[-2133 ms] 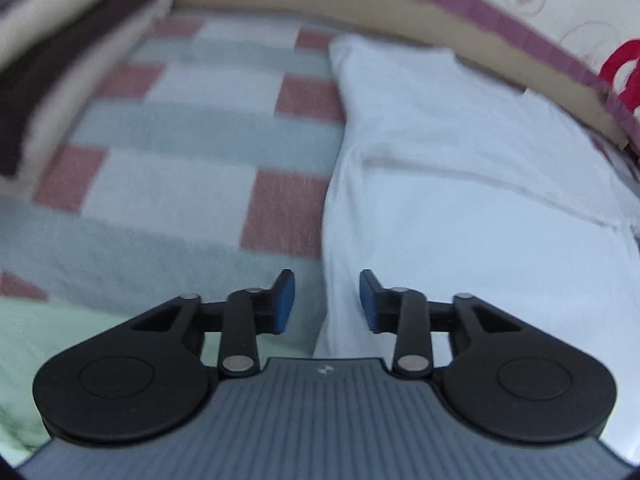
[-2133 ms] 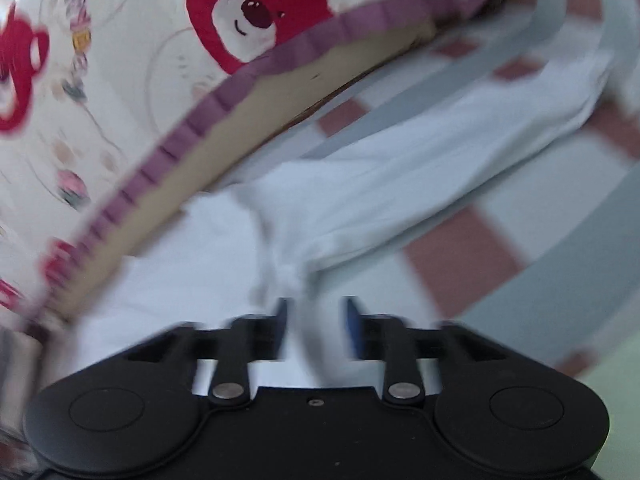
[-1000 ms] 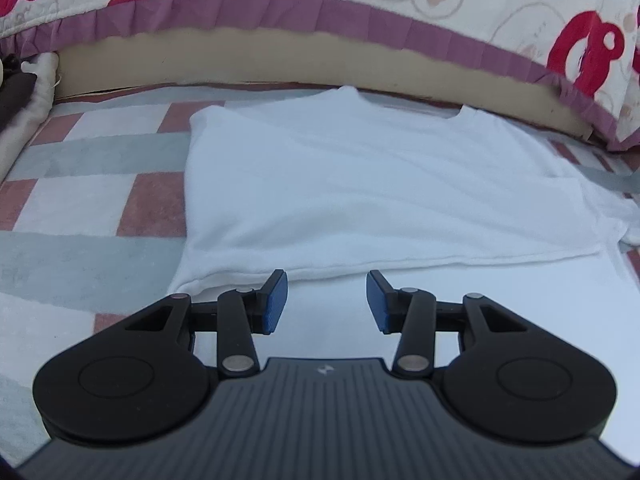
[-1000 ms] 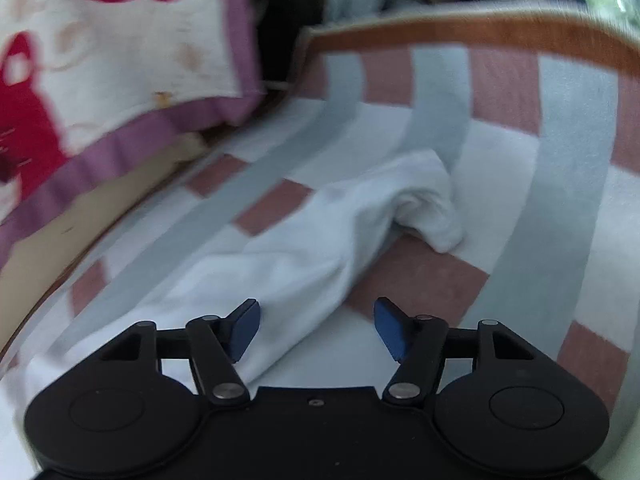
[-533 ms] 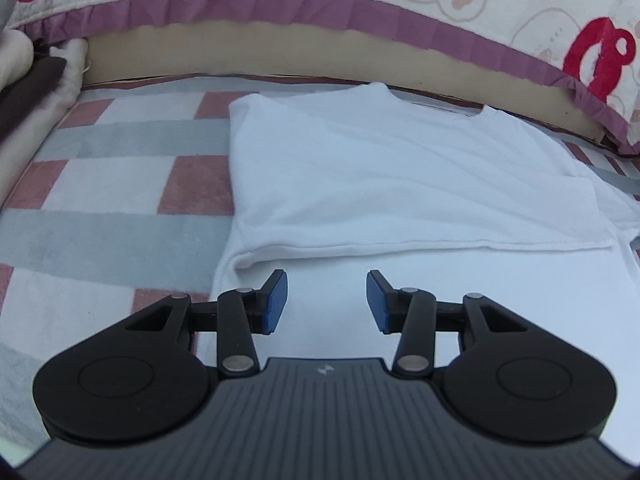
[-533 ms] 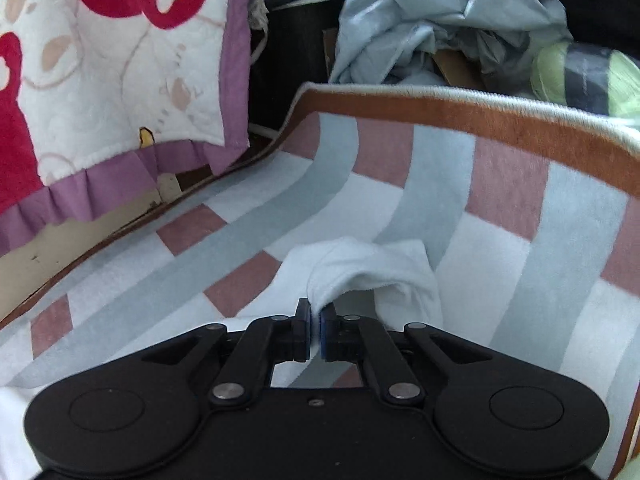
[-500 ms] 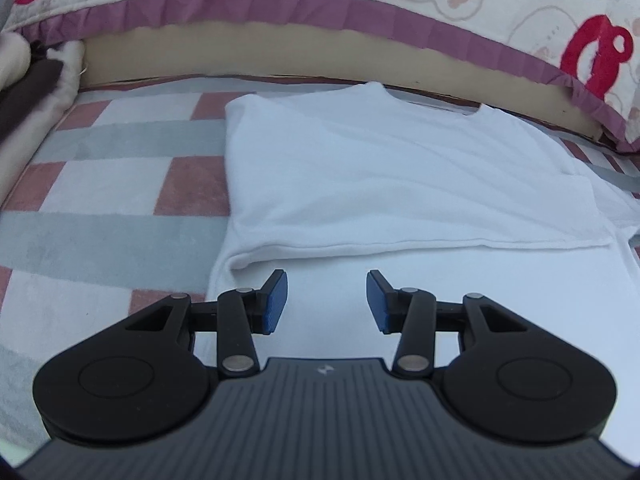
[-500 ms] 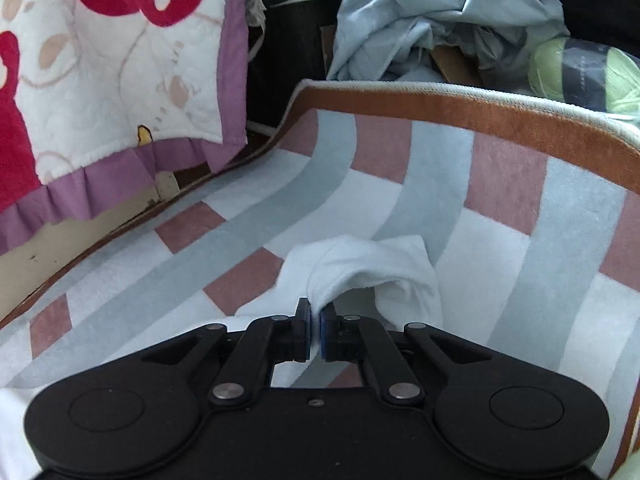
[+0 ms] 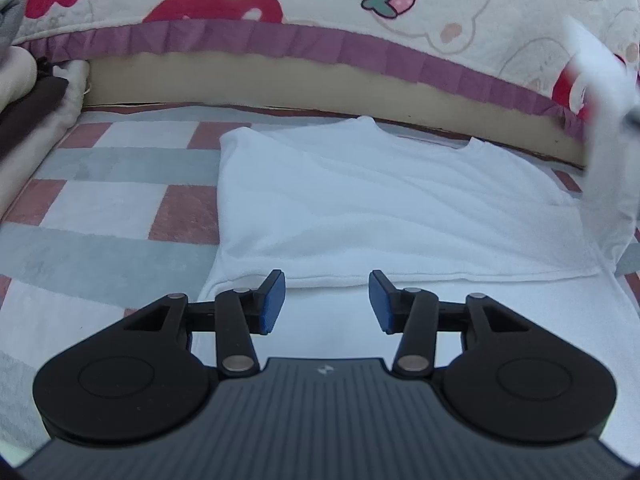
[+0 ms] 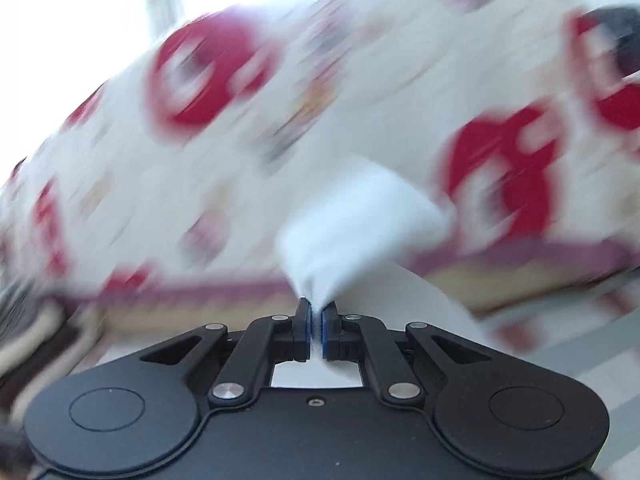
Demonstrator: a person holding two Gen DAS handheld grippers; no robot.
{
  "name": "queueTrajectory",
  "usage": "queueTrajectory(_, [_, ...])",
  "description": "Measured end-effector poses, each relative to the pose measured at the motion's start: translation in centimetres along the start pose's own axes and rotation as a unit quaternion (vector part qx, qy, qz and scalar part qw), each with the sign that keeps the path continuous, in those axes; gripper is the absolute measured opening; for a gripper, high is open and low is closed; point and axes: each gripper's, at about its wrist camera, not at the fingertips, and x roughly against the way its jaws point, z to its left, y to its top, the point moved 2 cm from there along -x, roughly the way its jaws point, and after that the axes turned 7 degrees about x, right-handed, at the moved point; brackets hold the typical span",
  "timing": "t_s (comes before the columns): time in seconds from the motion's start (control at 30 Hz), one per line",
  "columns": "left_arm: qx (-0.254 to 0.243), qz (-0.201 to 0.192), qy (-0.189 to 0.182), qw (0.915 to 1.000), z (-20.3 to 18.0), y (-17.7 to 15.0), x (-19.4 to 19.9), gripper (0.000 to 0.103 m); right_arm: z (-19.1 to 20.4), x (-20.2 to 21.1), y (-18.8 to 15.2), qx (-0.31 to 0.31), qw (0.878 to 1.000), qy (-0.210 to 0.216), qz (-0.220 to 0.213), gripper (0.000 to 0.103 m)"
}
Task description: Fold clothes
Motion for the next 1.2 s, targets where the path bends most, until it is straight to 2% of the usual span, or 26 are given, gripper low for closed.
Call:
queueTrajectory(0.07, [-0.001, 0.003, 0.000, 1.0000, 0.2, -0.3, 0.2, 0.046, 3.5, -2.9, -3.7, 0.056, 0.996, 0.024, 0.072, 0.007])
queueTrajectory(0.13, [-0.008, 0.009, 0.001, 0.9999, 0.4, -0.8, 0.3, 0.046, 5.1, -4.8, -7.2, 0.089, 0.986, 0.027, 0.136, 0.009])
queueTrajectory(0.17, [-0.009, 0.011, 0.000, 0.9999, 0.4, -0.9, 0.4, 0.046, 5.2, -4.9, -8.3, 0.090, 0.984, 0.024, 0.153, 0.009])
queueTrajectory(0.23, [-0.006, 0.013, -0.003, 0.9999, 0.5, -1.1, 0.3, 0.046, 4.7, -3.6, -9.2, 0.092, 0.983, 0.019, 0.155, 0.015])
queueTrajectory(0.27, [0.002, 0.014, -0.008, 0.9999, 0.4, -1.1, 0.1, 0.046, 4.4, -2.6, -9.3, 0.120, 0.982, 0.004, 0.147, 0.029])
queueTrajectory(0.3, [0.009, 0.016, -0.012, 0.9998, 0.4, -1.1, 0.0, 0.047, 4.1, -1.6, -9.4, 0.151, 0.978, -0.012, 0.141, 0.037])
queueTrajectory(0.4, [0.033, 0.024, -0.037, 0.9985, -0.6, -1.1, -0.6, 0.048, 3.7, 0.2, -10.2, 0.276, 0.945, -0.087, 0.151, 0.039])
queueTrajectory(0.57, [0.056, 0.047, -0.097, 0.9926, -3.0, -1.3, -1.6, 0.051, -2.2, 2.3, -10.6, 0.134, 0.964, -0.153, 0.172, 0.039])
queueTrajectory(0.7, [0.051, 0.070, -0.138, 0.9866, -5.1, -1.7, -2.2, 0.058, -4.9, 2.5, -11.4, 0.060, 0.966, -0.174, 0.179, 0.041])
queueTrajectory(0.77, [0.040, 0.075, -0.125, 0.9884, -6.2, -2.0, -3.2, 0.062, -5.4, 2.1, -11.8, 0.062, 0.962, -0.184, 0.191, 0.041])
queueTrajectory(0.83, [0.023, 0.067, -0.058, 0.9958, -7.7, -2.0, -4.9, 0.062, -5.4, 2.1, -12.0, 0.065, 0.960, -0.190, 0.193, 0.041])
queueTrajectory(0.87, [0.010, 0.058, -0.046, 0.9972, -8.5, -1.9, -5.4, 0.062, -5.3, 2.1, -12.0, 0.067, 0.960, -0.193, 0.193, 0.041])
queueTrajectory(0.97, [-0.006, 0.050, -0.068, 0.9964, -10.1, -1.9, -6.2, 0.062, -5.6, 1.9, -12.0, 0.054, 0.961, -0.196, 0.190, 0.042])
queueTrajectory(1.13, [-0.027, 0.065, -0.088, 0.9936, -11.1, -2.3, -6.6, 0.078, -6.4, 1.3, -11.9, 0.015, 0.963, -0.196, 0.182, 0.042])
queueTrajectory(1.2, [-0.038, 0.070, -0.093, 0.9925, -11.6, -2.5, -6.7, 0.086, -6.9, 0.6, -11.8, -0.006, 0.960, -0.206, 0.189, 0.043])
